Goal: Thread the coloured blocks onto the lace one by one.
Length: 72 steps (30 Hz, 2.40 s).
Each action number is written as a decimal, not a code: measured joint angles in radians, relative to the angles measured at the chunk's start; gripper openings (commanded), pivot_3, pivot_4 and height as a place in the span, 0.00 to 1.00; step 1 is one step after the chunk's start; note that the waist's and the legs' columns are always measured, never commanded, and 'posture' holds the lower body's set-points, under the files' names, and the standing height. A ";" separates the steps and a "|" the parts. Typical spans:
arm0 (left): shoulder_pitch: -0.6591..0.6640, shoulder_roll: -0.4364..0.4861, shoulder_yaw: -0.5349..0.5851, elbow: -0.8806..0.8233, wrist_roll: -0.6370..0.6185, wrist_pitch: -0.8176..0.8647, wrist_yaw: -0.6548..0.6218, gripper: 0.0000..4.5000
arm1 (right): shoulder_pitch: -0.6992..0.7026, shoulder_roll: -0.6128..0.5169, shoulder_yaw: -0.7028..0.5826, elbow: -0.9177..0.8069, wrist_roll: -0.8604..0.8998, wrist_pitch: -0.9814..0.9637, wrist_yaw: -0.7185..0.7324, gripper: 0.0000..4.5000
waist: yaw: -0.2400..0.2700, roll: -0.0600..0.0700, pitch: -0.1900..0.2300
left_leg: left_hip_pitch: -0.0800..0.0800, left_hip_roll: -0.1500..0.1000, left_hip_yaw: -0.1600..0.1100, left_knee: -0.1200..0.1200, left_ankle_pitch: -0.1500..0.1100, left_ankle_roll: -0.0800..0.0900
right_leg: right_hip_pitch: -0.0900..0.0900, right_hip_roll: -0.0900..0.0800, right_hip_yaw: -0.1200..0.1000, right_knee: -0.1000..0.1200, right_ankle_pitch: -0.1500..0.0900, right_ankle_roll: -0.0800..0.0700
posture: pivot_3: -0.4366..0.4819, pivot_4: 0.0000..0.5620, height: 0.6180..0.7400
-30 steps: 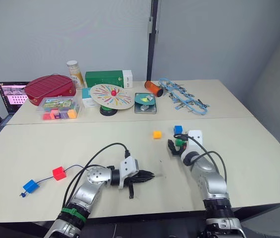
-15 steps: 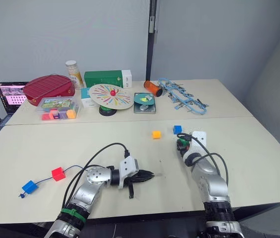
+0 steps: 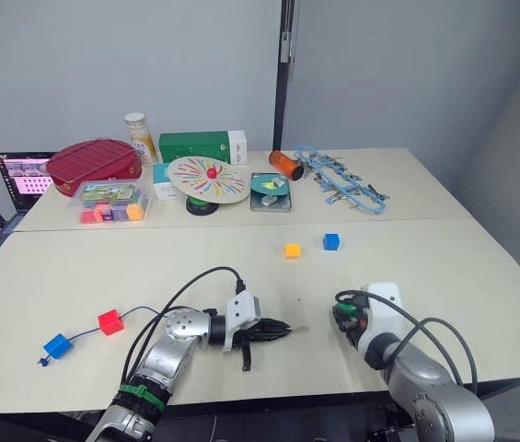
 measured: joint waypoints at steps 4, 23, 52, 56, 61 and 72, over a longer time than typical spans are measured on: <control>-0.012 -0.003 -0.001 0.019 -0.002 -0.004 -0.018 0.00 | 0.034 0.037 -0.018 -0.051 0.030 0.041 -0.005 0.27 | 0.001 0.000 0.000 | 0.000 0.000 0.000 0.000 0.000 0.000 | 0.001 0.000 0.000 -0.001 0.000 0.000 | 0.48 0.27 1.00; 0.001 -0.043 0.005 0.038 -0.002 -0.041 -0.020 0.00 | -0.279 -0.672 -0.209 0.290 0.288 -0.134 0.722 0.99 | 0.009 0.001 0.000 | 0.001 0.001 0.002 0.001 0.000 0.001 | 0.004 0.000 -0.001 -0.004 0.000 0.001 | 0.48 0.27 1.00; 0.033 -0.006 -0.021 -0.057 -0.002 0.034 0.007 0.00 | -0.073 -0.614 -0.016 0.588 0.164 -0.697 1.038 0.99 | 0.015 0.001 0.000 | -0.004 0.002 0.003 0.009 -0.003 0.004 | 0.001 -0.002 0.001 -0.004 0.001 0.003 | 0.48 0.27 1.00; 0.021 -0.003 -0.026 -0.049 -0.003 0.044 -0.013 0.00 | -0.044 -0.586 -0.019 0.605 0.163 -0.755 1.019 0.99 | 0.014 0.001 0.000 | -0.004 0.001 0.003 0.010 -0.003 0.005 | 0.002 -0.002 0.001 -0.003 0.001 0.003 | 0.48 0.27 1.00; 0.010 0.002 -0.026 -0.043 -0.003 0.049 -0.034 0.00 | -0.039 -0.545 -0.032 0.637 0.169 -0.764 0.993 0.94 | 0.012 0.001 0.000 | -0.004 0.001 0.003 0.010 -0.003 0.005 | 0.002 -0.002 0.001 -0.003 0.001 0.003 | 0.48 0.27 1.00; 0.004 0.007 -0.027 -0.044 -0.011 0.073 -0.044 0.00 | -0.130 -0.588 -0.022 0.700 0.147 -0.763 0.999 0.28 | 0.012 0.001 0.000 | -0.003 0.001 0.003 0.010 -0.003 0.005 | 0.002 -0.002 0.001 -0.003 0.001 0.003 | 0.48 0.27 1.00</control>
